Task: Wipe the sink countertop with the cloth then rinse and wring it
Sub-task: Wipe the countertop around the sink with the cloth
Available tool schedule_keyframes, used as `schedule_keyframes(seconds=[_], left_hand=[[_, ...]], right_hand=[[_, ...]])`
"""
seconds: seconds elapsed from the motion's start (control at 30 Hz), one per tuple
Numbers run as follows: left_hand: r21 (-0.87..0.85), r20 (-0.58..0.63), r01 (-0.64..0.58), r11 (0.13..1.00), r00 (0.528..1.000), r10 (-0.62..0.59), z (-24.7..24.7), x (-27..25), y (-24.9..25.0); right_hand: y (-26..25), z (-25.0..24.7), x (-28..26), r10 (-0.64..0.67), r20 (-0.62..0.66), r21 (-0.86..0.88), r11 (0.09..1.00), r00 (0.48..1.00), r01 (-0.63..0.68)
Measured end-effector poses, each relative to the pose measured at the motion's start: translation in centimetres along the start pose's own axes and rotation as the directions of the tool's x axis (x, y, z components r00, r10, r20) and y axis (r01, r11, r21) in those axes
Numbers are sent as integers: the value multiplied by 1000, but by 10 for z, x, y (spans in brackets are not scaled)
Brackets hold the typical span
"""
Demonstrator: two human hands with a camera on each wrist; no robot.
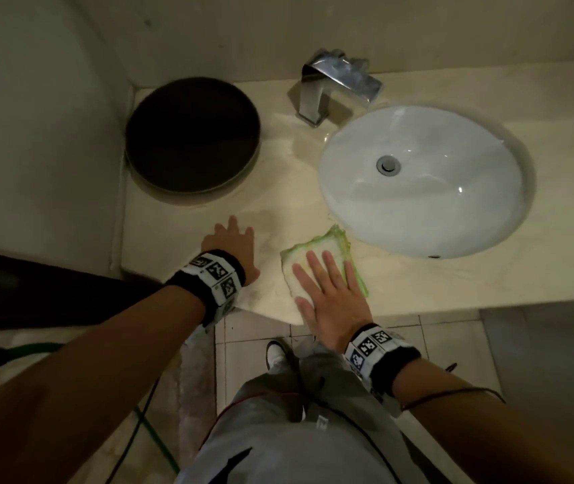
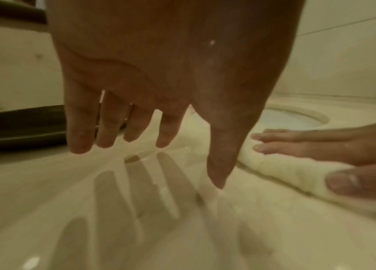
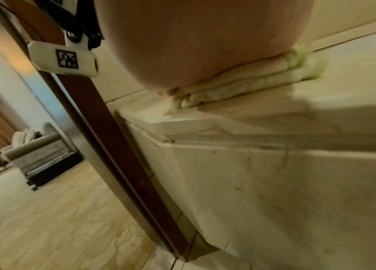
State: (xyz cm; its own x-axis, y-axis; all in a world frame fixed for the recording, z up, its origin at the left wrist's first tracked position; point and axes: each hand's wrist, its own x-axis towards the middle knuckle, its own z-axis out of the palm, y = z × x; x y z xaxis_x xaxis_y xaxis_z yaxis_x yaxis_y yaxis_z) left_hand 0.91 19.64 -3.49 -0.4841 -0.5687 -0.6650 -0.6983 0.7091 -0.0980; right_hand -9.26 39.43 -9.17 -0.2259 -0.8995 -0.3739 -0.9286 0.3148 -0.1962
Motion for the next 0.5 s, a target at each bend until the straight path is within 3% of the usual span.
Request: schedule_keyframes(seconds=[0.17,0.33,0.5], left_hand=[[-95,-9,-216,972,976,216,0,5,45],[-17,-30,-271,963,962,270,2,11,60],[-32,-28,-282,959,959,281,5,17,59]], right_hand=[[19,16,-31,228,-72,83,972,971,-222],[57,19,-59,538,-123,211,835,834,-508],[49,21,-52,664,-85,280,732,743,-622]])
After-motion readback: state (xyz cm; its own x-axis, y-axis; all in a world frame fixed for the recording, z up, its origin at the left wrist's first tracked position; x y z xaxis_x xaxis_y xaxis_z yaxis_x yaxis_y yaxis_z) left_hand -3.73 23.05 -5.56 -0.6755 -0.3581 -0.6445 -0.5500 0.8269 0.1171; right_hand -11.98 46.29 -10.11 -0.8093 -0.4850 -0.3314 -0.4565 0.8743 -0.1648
